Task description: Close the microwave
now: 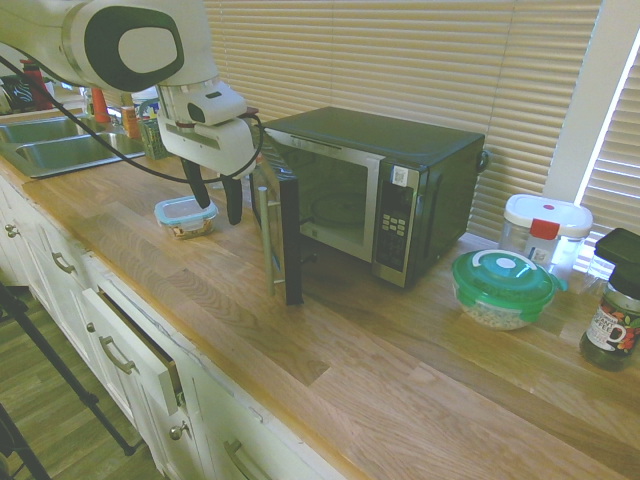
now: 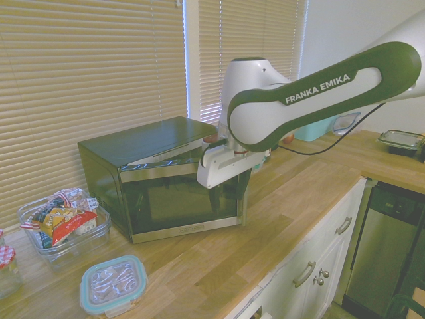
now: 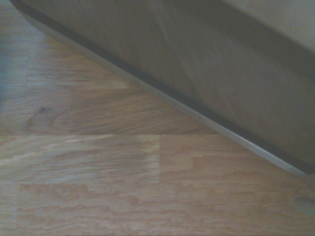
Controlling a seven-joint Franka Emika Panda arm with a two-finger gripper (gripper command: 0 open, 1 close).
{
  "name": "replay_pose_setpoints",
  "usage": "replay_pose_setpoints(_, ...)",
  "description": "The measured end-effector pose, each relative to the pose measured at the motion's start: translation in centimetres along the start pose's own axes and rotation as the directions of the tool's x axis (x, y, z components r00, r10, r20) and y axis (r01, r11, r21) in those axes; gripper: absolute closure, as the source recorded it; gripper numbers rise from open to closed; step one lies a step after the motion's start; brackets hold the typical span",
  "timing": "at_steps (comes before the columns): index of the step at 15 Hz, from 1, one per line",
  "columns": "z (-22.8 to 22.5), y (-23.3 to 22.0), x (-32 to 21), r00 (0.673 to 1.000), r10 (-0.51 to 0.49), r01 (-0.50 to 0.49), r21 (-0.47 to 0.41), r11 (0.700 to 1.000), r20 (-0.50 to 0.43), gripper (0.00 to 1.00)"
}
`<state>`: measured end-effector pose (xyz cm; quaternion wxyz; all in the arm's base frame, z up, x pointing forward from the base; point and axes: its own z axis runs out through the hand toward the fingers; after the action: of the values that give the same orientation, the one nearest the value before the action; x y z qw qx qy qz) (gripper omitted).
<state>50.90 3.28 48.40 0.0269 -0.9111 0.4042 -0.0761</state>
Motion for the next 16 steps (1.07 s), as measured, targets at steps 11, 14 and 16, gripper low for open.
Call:
replay_pose_setpoints(11, -0.5, -5.6, 10.5, 0.996, 0.069, -0.066, -0.068, 0.996, 0.052, 0.0)
replay_pose_setpoints(14, -0.2, -6.5, 13.6, 0.994, 0.095, -0.091, -0.077, 0.993, 0.052, 0.0)
replay_pose_setpoints(16, -0.6, -7.2, 15.0, 0.993, 0.105, -0.101, -0.071, 0.992, 0.047, 0.0)
